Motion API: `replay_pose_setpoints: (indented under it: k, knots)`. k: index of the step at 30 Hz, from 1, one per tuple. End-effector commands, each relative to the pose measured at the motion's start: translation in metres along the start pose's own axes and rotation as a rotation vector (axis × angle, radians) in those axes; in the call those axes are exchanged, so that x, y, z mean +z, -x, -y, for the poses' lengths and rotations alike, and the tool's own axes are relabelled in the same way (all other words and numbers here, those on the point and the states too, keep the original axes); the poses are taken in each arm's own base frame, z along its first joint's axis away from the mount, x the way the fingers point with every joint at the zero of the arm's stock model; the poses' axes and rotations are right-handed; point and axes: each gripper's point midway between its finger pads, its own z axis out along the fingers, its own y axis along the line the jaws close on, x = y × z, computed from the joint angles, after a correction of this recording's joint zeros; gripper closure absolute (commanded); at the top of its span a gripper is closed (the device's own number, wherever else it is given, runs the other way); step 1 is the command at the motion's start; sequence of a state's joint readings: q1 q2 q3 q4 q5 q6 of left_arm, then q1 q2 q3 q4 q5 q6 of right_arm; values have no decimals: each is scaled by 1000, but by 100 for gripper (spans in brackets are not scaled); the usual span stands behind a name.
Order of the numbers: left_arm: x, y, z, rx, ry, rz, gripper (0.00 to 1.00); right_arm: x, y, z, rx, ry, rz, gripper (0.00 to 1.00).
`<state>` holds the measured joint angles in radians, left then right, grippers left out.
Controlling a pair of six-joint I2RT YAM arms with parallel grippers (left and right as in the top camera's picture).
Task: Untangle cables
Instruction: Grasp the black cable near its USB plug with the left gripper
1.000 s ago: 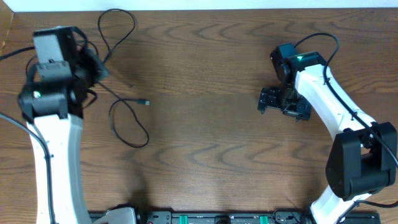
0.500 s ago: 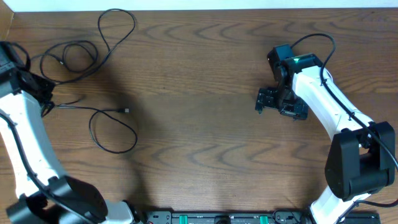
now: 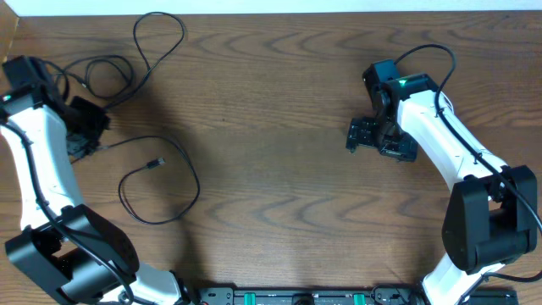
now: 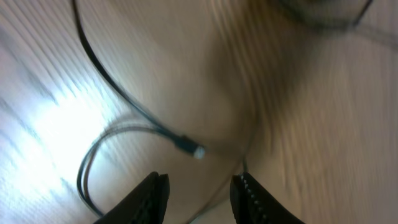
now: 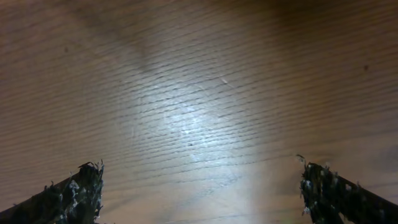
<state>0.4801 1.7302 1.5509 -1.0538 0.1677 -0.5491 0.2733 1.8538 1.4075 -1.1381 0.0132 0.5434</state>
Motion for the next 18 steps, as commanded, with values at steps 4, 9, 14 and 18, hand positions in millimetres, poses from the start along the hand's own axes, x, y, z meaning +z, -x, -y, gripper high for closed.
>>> replay_pose_setpoints:
  k: [4,9,14,18]
  knots:
    - [0,-48,14,91,16,-140,48,-4,-5,-10,-17,33,1,1]
    - [-3,-80,8,127,81,-238,48,-4,-7,-13,-29,33,2,1]
    - [8,-107,7,222,121,-294,48,-4,-9,-23,-54,42,15,1]
    - [22,-116,7,255,138,-294,48,-4,-13,-29,-76,44,18,1]
